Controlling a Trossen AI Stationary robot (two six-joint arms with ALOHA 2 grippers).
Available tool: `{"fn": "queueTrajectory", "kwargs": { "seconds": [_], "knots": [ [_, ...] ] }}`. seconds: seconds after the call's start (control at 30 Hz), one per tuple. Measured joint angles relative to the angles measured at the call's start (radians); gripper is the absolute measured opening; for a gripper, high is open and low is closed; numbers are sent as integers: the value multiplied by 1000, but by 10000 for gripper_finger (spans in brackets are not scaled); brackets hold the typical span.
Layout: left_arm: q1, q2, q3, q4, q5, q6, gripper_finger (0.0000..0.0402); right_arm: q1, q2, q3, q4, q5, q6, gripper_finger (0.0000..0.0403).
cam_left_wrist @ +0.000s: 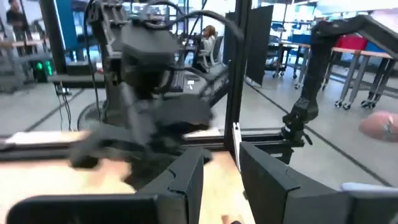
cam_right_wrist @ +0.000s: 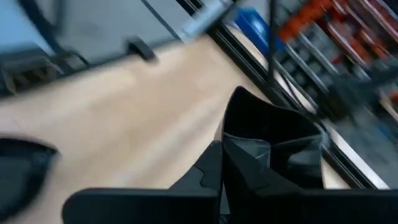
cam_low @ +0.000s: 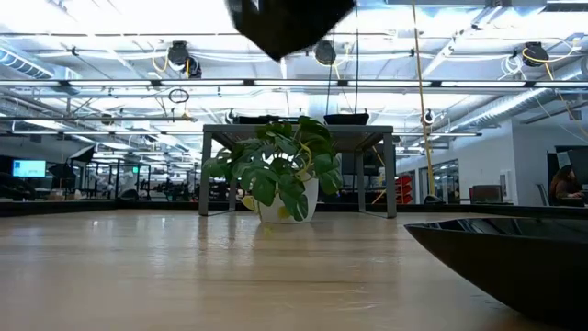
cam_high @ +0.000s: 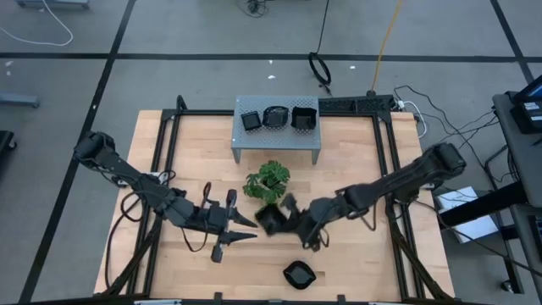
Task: Pick & Place Mini shaped plates
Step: Stack the black distorted square plate on top of the other black distorted square plate on the shelf
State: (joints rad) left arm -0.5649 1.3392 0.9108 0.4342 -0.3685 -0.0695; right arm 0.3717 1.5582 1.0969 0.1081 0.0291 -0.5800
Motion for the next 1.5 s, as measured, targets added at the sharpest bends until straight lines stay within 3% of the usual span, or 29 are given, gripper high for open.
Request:
{"fn": "queueTrajectory", "kwargs": {
  "seconds": [0.27, 0.57, 0.73, 0.83, 1.1, 1.5],
  "knots": [
    [2, -1, 0, -4, 0, 175, 108, -81, -241, -17, -252, 276, 0, 0],
    [46, -1, 0, -4, -108, 284, 108, -405, -425, -17, -371, 268, 27, 0],
    [98, -1, 0, -5, -110, 265, 108, -635, -404, -17, -371, 68, 46, 0],
    [125, -1, 0, -20, -111, 234, 108, -721, -372, -18, -381, 21, 48, 0],
    [170, -1, 0, -37, -111, 295, 108, -804, -299, -18, -371, 17, -17, 0],
    [229, -1, 0, -43, -109, 305, 108, -823, -198, -18, -262, 20, -54, 0]
  ]
}}
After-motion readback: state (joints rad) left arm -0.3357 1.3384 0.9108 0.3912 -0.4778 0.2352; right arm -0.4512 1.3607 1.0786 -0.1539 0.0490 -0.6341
